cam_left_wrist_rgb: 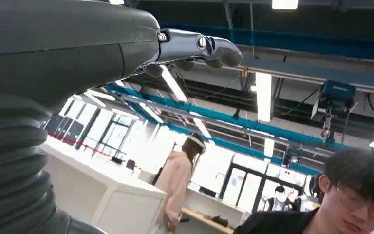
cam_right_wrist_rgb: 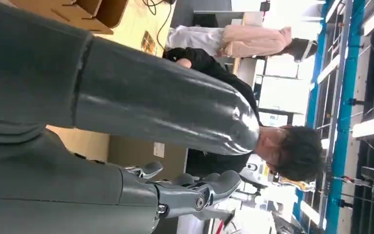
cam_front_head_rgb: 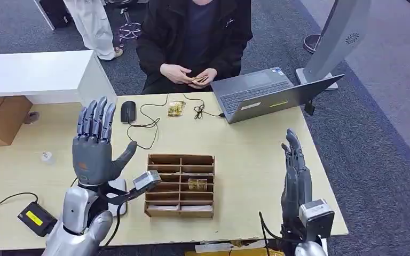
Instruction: Pass the card to the sensor for recognition and then transmit it.
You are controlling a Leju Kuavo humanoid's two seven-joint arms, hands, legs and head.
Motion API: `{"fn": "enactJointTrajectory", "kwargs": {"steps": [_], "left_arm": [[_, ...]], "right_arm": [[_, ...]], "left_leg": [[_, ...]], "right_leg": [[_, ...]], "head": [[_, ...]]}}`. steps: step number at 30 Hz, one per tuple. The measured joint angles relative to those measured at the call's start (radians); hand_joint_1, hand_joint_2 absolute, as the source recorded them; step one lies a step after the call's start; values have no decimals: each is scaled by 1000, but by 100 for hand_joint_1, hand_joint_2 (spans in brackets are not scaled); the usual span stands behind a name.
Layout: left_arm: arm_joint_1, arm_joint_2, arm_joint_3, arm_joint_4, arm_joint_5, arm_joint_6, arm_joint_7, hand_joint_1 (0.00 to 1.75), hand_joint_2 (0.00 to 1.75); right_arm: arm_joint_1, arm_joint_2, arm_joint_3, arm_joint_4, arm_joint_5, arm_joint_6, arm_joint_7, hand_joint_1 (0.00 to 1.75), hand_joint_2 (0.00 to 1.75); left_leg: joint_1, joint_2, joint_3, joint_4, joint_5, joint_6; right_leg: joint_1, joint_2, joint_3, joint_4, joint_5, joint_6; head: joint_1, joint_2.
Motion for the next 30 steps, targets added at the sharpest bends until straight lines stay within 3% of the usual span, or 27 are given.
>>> {"fn": "enactJointTrajectory", "kwargs": {"steps": [20, 30], "left_arm": [[16, 56, -49, -10, 22, -81, 38, 0, 175], [26, 67, -68, -16, 11, -86, 40, 0, 175]], "right_arm": [[-29, 0, -26, 3, 0, 15, 6, 0, 0], [-23, 0, -35, 3, 0, 13, 6, 0, 0]], "left_leg": [[0, 0, 0, 0, 0, 0], [0, 0, 0, 0, 0, 0]], "right_leg": [[0, 0, 0, 0, 0, 0], [0, 0, 0, 0, 0, 0]], "head": [[0, 0], [0, 0]]}}
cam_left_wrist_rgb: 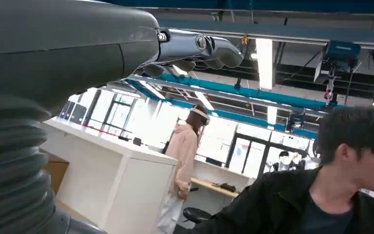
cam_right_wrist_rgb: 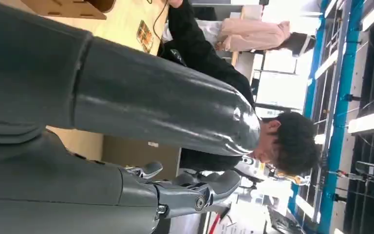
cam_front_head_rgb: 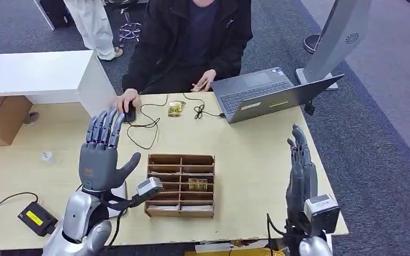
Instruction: Pass the card to the sensor for recognition and then transmit it.
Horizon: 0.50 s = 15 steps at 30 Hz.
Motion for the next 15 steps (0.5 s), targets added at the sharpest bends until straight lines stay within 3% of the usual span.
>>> {"fn": "enactJointTrajectory", "kwargs": {"steps": [6, 15], "left_arm": [[15, 12, -24, -25, 7, -46, 1, 0, 175], [4, 66, -65, -55, 158, -266, -11, 0, 175]], "right_arm": [[11, 0, -8, -3, 5, 0, -3, 0, 0], [24, 3, -30, -15, 19, 16, -4, 0, 0]], "left_leg": [[0, 0, 0, 0, 0, 0], [0, 0, 0, 0, 0, 0]], "right_leg": [[0, 0, 0, 0, 0, 0], [0, 0, 0, 0, 0, 0]], "head": [[0, 0], [0, 0]]}}
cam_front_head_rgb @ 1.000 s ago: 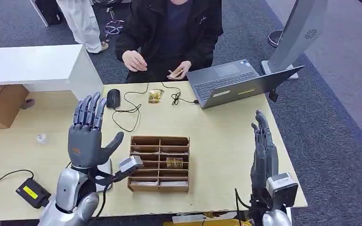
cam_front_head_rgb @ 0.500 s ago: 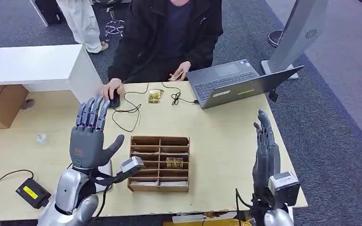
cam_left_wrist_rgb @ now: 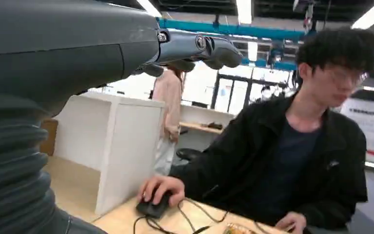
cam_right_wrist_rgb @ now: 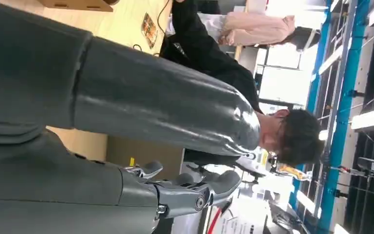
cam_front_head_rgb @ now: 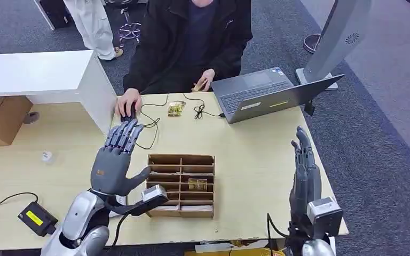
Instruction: Pass the card to the sensor for recognition and then transmit it.
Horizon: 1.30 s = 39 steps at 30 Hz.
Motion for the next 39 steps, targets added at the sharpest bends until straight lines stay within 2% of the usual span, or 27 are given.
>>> {"fn": "enactJointTrajectory", "kwargs": {"steps": [4, 13, 24, 25, 27, 29, 36, 38, 39], "left_arm": [[-8, 30, -5, -3, 8, -64, 7, 0, 175], [-14, 72, -12, -7, 40, -134, 11, 0, 175], [-19, 85, -12, -18, 53, -133, 5, 2, 175], [-19, 85, -12, -18, 53, -132, 5, 10, 175], [-19, 85, -12, -18, 53, -132, 2, 17, 175], [-22, 85, -12, -18, 56, -133, 0, 7, 175], [-44, 80, -13, -16, 56, -135, -3, 10, 175], [-48, 78, -13, -15, 57, -135, -3, 14, 175], [-49, 77, -13, -15, 57, -135, -3, 23, 175]], "right_arm": [[8, 6, -14, -6, 5, 11, 0, 0, 0], [16, 16, -31, -17, 13, 25, 0, 0, 0], [19, 23, -38, -21, 16, 25, 0, 0, 0], [19, 24, -39, -21, 16, 25, 0, 0, 0], [20, 24, -40, -21, 16, 26, 0, 0, 0], [19, 24, -40, -21, 16, 29, 0, 0, 0], [16, 26, -40, -21, 13, 39, 0, 0, 0], [14, 26, -40, -21, 13, 41, 1, 0, 0], [14, 26, -40, -21, 13, 41, 1, 0, 0]], "left_leg": [[0, 0, 0, 0, 0, 0], [0, 0, 0, 0, 0, 0], [0, 0, 0, 0, 0, 0], [0, 0, 0, 0, 0, 0], [0, 0, 0, 0, 0, 0], [0, 0, 0, 0, 0, 0], [0, 0, 0, 0, 0, 0], [0, 0, 0, 0, 0, 0], [0, 0, 0, 0, 0, 0]], "right_leg": [[0, 0, 0, 0, 0, 0], [0, 0, 0, 0, 0, 0], [0, 0, 0, 0, 0, 0], [0, 0, 0, 0, 0, 0], [0, 0, 0, 0, 0, 0], [0, 0, 0, 0, 0, 0], [0, 0, 0, 0, 0, 0], [0, 0, 0, 0, 0, 0], [0, 0, 0, 0, 0, 0]], "head": [[0, 0], [0, 0], [0, 0], [0, 0], [0, 0], [0, 0], [0, 0], [0, 0], [0, 0]]}}
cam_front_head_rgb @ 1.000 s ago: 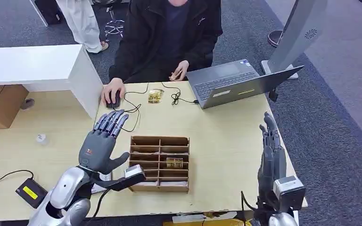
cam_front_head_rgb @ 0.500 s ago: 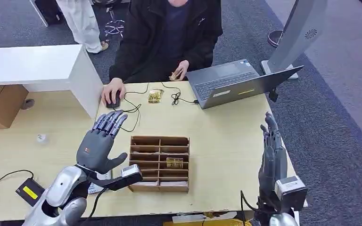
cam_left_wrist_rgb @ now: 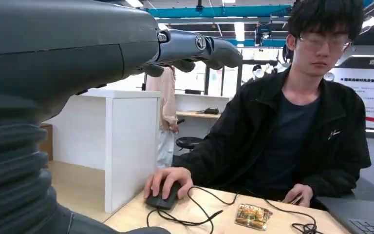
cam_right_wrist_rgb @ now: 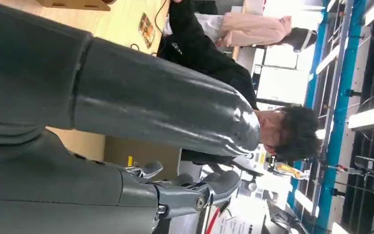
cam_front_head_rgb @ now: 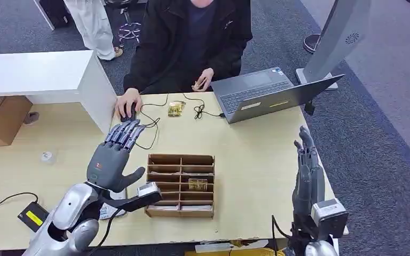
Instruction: Pass the card to the sensor for recognition and then transmit it.
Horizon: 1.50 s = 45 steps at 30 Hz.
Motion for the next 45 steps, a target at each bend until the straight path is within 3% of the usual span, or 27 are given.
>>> {"fn": "enactJointTrajectory", "kwargs": {"steps": [3, 6, 11, 25, 28, 35, 40, 45], "left_arm": [[-9, -3, -3, 7, 3, -7, 0, 35, 175], [-15, -7, -7, 16, 8, -6, 0, 31, 175], [-20, -13, -14, 26, 14, -1, -6, 63, 175], [-24, -27, -18, 32, 10, 26, -18, 73, 175], [-23, -29, -31, 31, 8, 31, -21, 82, 175], [-24, -37, -57, 34, 37, 18, -37, 68, 175], [-31, -42, -75, 45, 56, 2, -48, 75, 175], [-42, -47, -92, 60, 65, -6, -51, 59, 175]], "right_arm": [[-4, 0, 0, 1, 0, 0, 0, 0, 0], [-7, 0, 0, 1, 0, 0, 0, 0, 0], [-12, 0, 0, 1, 0, -2, 3, 0, 0], [-20, 0, 0, 2, -3, -8, 3, 0, 0], [-20, 0, 0, 2, -3, -9, 3, 0, 0], [-23, 0, 0, 3, -10, -9, 3, 0, 0], [-29, 0, 0, 12, -14, -6, 6, 0, 0], [-34, 0, 2, 20, -15, -6, 6, 0, 0]], "left_leg": [[0, 0, 0, 0, 0, 0], [0, 0, 0, 0, 0, 0], [0, 0, 0, 0, 0, 0], [0, 0, 0, 0, 0, 0], [0, 0, 0, 0, 0, 0], [0, 0, 0, 0, 0, 0], [0, 0, 0, 0, 0, 0], [0, 0, 0, 0, 0, 0]], "right_leg": [[0, 0, 0, 0, 0, 0], [0, 0, 0, 0, 0, 0], [0, 0, 0, 0, 0, 0], [0, 0, 0, 0, 0, 0], [0, 0, 0, 0, 0, 0], [0, 0, 0, 0, 0, 0], [0, 0, 0, 0, 0, 0], [0, 0, 0, 0, 0, 0]], "head": [[0, 0], [0, 0], [0, 0], [0, 0], [0, 0], [0, 0], [0, 0], [0, 0]]}}
